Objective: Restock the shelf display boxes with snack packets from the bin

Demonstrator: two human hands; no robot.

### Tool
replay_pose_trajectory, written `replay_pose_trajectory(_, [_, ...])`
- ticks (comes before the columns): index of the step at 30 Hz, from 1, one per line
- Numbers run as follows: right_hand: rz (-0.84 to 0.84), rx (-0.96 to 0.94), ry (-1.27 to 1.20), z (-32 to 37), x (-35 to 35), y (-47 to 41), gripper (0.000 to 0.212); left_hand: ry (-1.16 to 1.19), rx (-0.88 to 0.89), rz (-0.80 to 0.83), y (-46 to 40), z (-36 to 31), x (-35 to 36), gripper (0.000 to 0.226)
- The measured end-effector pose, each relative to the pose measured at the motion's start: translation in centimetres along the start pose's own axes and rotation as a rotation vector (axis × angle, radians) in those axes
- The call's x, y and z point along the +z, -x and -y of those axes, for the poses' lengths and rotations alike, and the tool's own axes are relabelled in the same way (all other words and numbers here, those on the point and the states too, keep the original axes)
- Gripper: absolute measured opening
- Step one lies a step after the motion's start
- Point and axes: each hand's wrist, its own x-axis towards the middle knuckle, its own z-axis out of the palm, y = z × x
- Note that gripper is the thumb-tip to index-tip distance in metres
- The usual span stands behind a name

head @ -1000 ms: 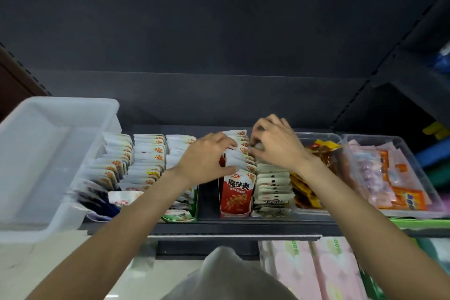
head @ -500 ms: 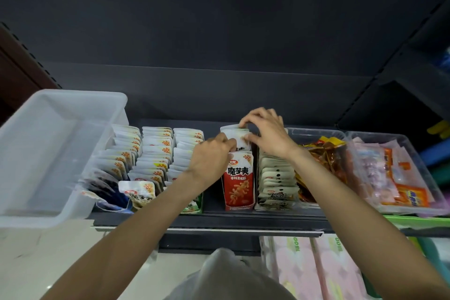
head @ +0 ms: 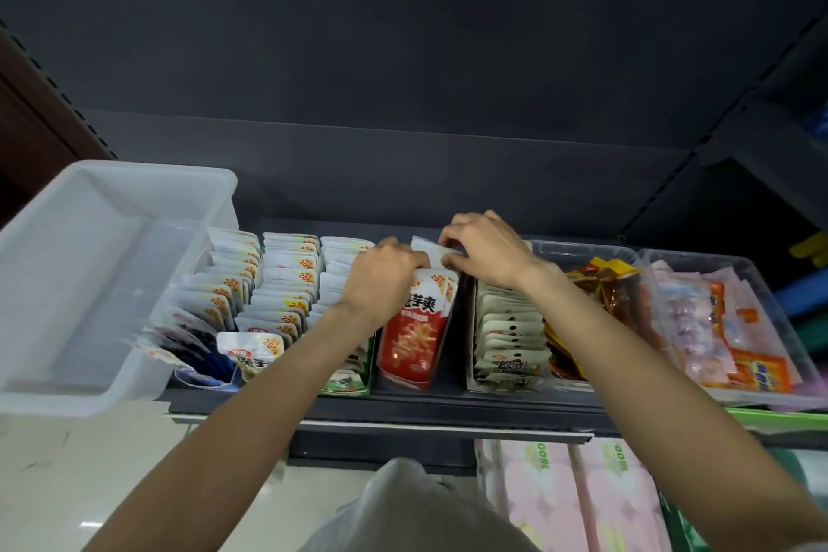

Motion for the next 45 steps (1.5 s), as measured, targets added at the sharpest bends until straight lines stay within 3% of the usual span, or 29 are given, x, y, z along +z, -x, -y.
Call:
replay_pose_trajectory(4, [0.016,0.026,-0.061,0.0,0.0,0.2,0.031,0.089,0.007,-0.067,0.7,-0.6,0.7,0.038])
replay_pose_trajectory(11, [0.065,0.056,-0.108,0.2,-0.7,-0.6,0.034,0.537,-0.336,-0.11,3.0,-5.4,3.4,0.101])
replay_pose_trajectory(16, [0.098,0.051,-0.068,0.6,-0.6,-0.8,0.032,0.579,-0.467,-0.303,2.5,-7.1,5.4,0.098])
replay_pose_trajectory(22, [0.161,0.091,-0.125,1.0,-0.4,-0.8,0.025,0.641,-0.474,-0.453,1.4,-6.2,6.7,0.091])
replay_pose_trajectory(30, [-0.009,0.139,-0.232,1.1,-0.9,-0.1,0.016,0.689,-0.404,-0.649,1.2,-6.1,7.1,0.082])
replay_pose_trajectory(35, [-0.03,0.113,-0.18,0.5,-1.2,-0.1,0.027,0.699,-0.324,-0.577,0.6,-5.9,6.9,0.093])
replay_pose_trajectory(39, [-0.067,0.179,-0.205,-0.5,-1.2,0.0,0.046,0.695,-0.412,-0.498,0.9,-5.4,6.7,0.108])
replay_pose_trajectory(42, [-0.148,0.185,-0.183,-1.1,-1.4,0.1,0.043,0.717,-0.488,-0.351,1.4,-5.2,6.9,0.111])
replay_pose_trajectory(45, [-0.081,0.147,-0.097,-0.9,-1.0,0.0,0.035,0.692,-0.538,-0.274,1.3,-4.8,7.3,0.104])
